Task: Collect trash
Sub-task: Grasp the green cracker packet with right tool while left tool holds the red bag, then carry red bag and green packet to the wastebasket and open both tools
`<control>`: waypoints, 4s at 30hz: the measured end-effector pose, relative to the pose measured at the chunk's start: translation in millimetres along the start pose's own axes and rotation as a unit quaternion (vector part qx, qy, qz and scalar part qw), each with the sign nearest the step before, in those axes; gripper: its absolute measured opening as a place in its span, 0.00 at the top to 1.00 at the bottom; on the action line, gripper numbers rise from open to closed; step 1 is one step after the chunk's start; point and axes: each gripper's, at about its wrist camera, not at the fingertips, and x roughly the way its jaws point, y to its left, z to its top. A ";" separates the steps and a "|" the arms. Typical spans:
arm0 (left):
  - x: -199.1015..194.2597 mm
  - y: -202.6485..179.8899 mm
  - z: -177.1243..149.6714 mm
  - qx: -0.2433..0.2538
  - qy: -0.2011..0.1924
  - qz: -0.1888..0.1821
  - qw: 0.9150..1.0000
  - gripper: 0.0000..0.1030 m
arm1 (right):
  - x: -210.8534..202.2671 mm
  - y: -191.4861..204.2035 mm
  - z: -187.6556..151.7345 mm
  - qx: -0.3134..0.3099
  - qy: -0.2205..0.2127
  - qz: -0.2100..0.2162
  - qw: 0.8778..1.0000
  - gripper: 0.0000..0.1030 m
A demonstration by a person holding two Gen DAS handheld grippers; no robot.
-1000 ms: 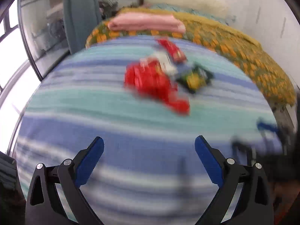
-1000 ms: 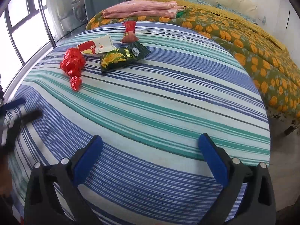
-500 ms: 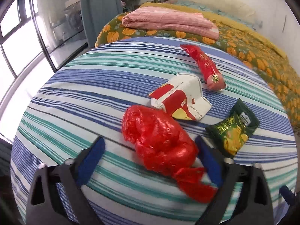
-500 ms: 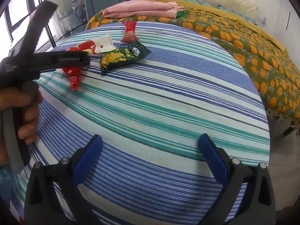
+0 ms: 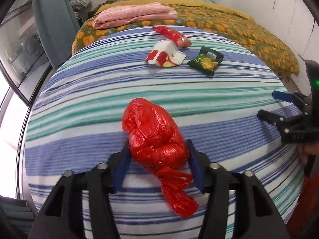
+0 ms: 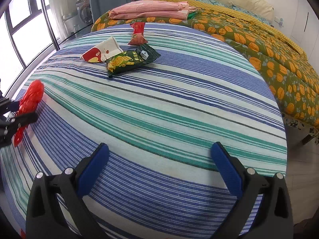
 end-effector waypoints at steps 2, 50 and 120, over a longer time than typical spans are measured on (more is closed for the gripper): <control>3.8 2.4 -2.6 -0.010 -0.008 0.009 1.000 0.22 | 0.0 0.0 0.0 0.000 0.000 0.000 1.000 0.04; 18.7 18.5 -3.7 -0.053 -0.013 0.032 0.998 0.04 | 28.6 23.3 58.4 0.034 -0.008 0.023 0.999 0.63; -31.4 -263.2 30.6 0.099 -0.019 -0.191 0.976 0.59 | -123.5 -216.0 -105.6 0.173 -0.004 -0.017 0.985 0.66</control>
